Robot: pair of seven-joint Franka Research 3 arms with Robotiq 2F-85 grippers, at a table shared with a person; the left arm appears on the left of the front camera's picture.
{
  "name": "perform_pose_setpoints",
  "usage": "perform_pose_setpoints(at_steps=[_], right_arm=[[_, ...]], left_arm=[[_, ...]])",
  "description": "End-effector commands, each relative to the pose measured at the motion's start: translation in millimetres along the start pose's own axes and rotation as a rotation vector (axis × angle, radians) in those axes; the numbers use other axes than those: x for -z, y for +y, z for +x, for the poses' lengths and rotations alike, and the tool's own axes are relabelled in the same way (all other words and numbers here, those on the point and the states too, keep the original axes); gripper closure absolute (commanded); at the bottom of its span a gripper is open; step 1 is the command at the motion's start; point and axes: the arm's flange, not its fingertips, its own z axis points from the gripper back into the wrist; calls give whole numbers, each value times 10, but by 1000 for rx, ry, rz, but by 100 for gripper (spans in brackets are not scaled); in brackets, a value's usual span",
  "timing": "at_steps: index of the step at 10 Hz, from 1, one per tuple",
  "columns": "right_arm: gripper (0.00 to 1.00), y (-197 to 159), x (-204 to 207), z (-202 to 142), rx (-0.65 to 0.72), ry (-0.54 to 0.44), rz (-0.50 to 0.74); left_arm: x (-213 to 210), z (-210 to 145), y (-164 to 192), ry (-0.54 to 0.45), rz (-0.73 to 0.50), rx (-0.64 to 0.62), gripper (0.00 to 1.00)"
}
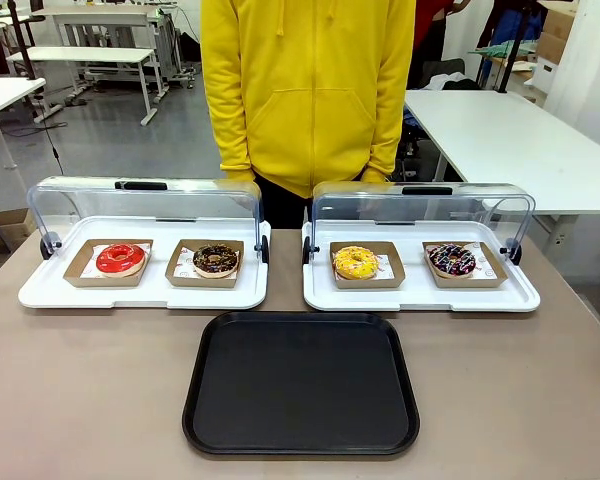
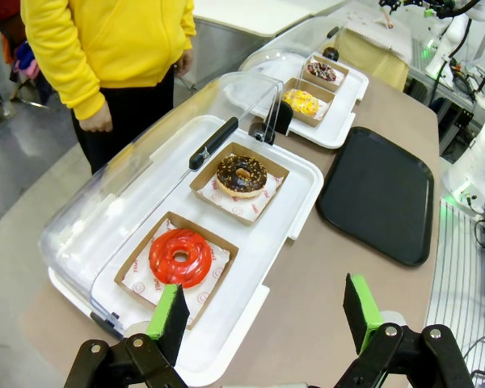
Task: Move the second donut from the left to the tray.
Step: Pick up the Paper togo box containing the Donut indicated by the person and place it on the Handle tray.
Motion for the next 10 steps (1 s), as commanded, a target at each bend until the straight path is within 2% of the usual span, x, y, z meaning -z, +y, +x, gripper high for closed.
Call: perform_pose_setpoints(at_steps=[1, 10], right_arm=[[0, -30, 12, 17, -23, -25, 0], [0, -30, 12, 17, -23, -25, 0]], left_arm=[[-6, 12, -13, -6, -7, 4, 0], [-6, 12, -13, -6, -7, 4, 0]])
